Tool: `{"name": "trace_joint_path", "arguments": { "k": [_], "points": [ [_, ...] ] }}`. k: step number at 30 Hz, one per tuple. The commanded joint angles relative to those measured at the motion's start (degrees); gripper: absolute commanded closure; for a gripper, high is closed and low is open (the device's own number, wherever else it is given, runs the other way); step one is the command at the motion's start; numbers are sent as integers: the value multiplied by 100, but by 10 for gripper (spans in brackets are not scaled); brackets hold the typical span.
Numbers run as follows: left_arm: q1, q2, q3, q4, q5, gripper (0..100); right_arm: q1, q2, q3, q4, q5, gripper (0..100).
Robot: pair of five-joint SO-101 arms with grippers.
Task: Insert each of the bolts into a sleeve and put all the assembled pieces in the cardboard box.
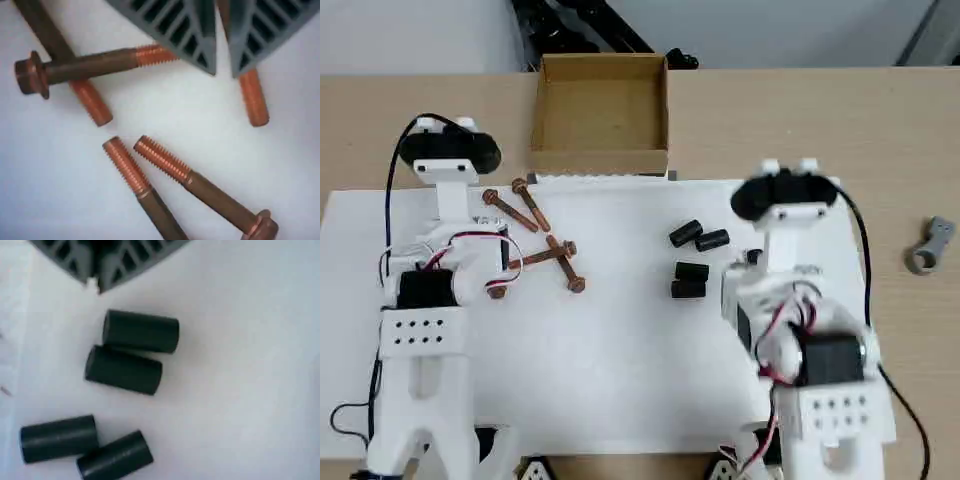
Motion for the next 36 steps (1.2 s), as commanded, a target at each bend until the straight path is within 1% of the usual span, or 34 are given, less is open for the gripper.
{"name": "trace_joint_path", "arguments": {
  "k": [1, 4, 7, 11, 12, 14, 15, 18, 22, 28, 31, 36],
  "points": [
    [0, 404, -541, -79, 246, 992, 13, 919, -800, -92, -53, 995],
    [18, 1240, -1209, 211, 536, 992, 13, 1719, -1319, -31, -53, 995],
    [35, 2215, -2158, 589, 870, 992, 13, 2457, -1767, -40, -44, 995],
    [237, 3569, -3547, 1125, 985, 992, 40, 3345, -2312, -31, 70, 991],
    [290, 3895, -3873, 1275, 993, 992, 48, 3530, -2426, -31, 281, 991],
    [387, 4519, -4532, 1556, 1275, 992, 22, 3873, -2646, -84, 967, 990],
    [413, 4800, -4848, 1670, 1424, 992, -13, 4048, -2769, -84, 1099, 990],
    [422, 5609, -5763, 1952, 1767, 992, -145, 4523, -3191, 13, 826, 990],
    [413, 6523, -6800, 2180, 2391, 988, -136, 5226, -3710, 251, 800, 990],
    [396, 7789, -8426, 2708, 3305, 914, -154, 6167, -4448, 497, 800, 990],
    [413, 8378, -9209, 3015, 3596, 893, -154, 6413, -4633, 488, 800, 990],
    [404, 9371, -10316, 3191, 3640, 892, -163, 6668, -4659, 453, 809, 990]
  ]
}}
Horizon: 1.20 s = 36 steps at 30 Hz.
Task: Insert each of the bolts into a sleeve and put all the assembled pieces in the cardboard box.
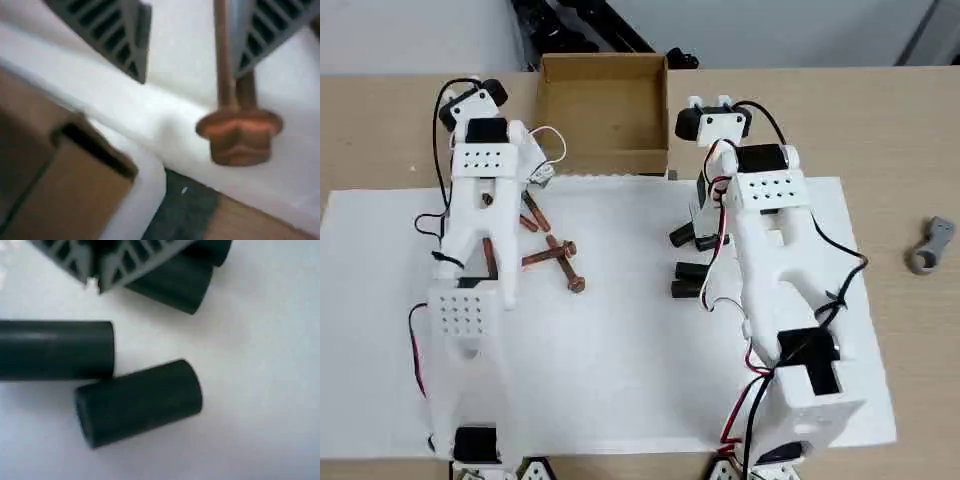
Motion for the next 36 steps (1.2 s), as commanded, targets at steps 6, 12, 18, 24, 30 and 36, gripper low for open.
{"name": "trace_joint_path", "arguments": {
  "k": [6, 12, 18, 24, 30, 36],
  "points": [
    [0, 1222, -1604, 229, 185, 896, -40, 312, -264, -31, -18, 990],
    [-53, 1530, -2343, 809, 325, 926, -57, 391, -264, -31, -18, 990],
    [-70, 1547, -3468, 1371, 202, 915, -57, 391, -273, -31, -9, 990],
    [-158, 1178, -3196, 1380, 62, 913, -57, 382, -273, -4, -9, 990],
    [-360, 325, -1490, 1196, -26, 913, -57, 418, -255, 4, -9, 990],
    [-158, 273, -1297, 747, -26, 913, -312, 426, -246, -66, -18, 990]
  ]
}}
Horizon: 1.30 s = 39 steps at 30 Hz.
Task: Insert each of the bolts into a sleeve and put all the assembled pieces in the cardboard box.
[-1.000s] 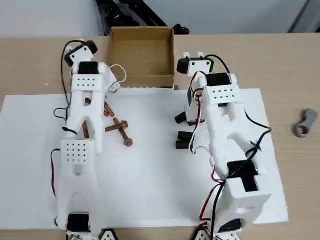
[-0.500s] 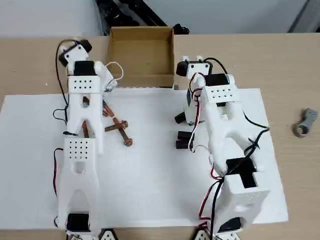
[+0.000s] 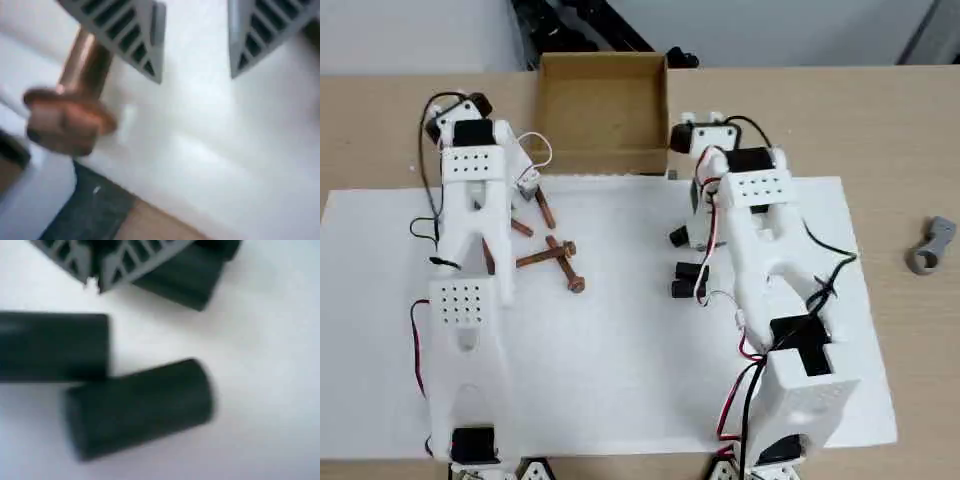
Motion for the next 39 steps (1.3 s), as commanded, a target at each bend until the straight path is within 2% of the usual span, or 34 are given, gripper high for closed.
{"name": "trace_joint_path", "arguments": {
  "k": [1, 12, 20, 29, 33, 39],
  "points": [
    [193, -519, -13, -246, -53, 913, -180, -31, -246, -66, -9, 990],
    [369, -536, -48, -360, -53, 913, -233, -31, -246, -66, -9, 990],
    [545, -484, -1499, 387, -53, 912, -224, -22, -246, -66, 0, 990],
    [396, 105, -1086, 255, -35, 912, -207, 40, -237, -66, 0, 990],
    [176, 598, -1103, 246, -44, 913, -207, 347, -237, -66, 0, 990],
    [193, 967, -1262, 167, -53, 912, -251, 637, -273, -127, -18, 990]
  ]
}}
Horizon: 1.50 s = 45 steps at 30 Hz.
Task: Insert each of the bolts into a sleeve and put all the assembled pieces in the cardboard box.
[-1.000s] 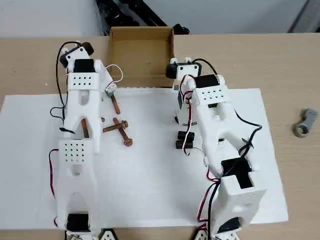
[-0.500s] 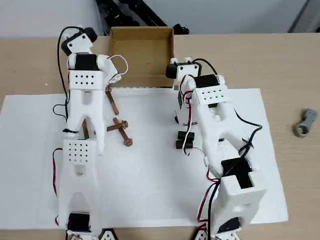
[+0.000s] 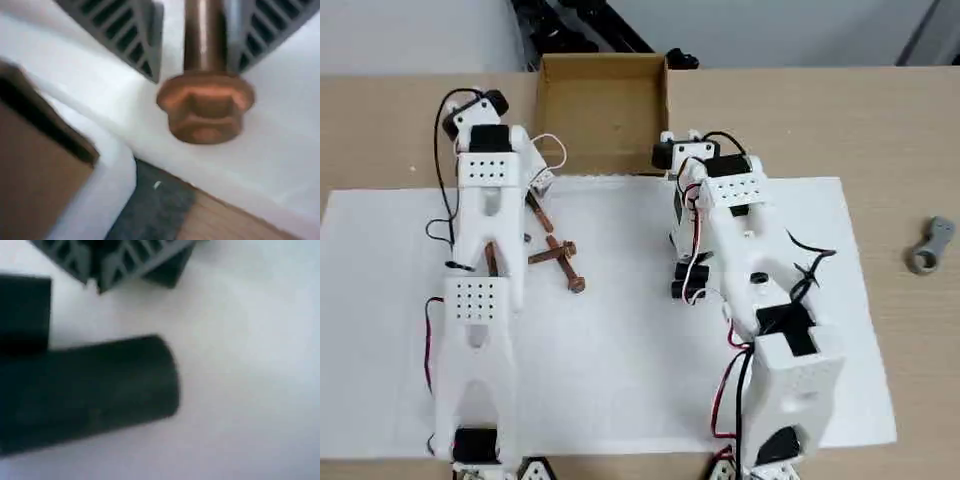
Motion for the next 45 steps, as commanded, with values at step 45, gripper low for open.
{"name": "trace_joint_path", "arguments": {
  "k": [45],
  "points": [
    [431, -4809, 3433, 185, -923, 994, -22, -347, -1530, 848, -1002, 913]
  ]
}}
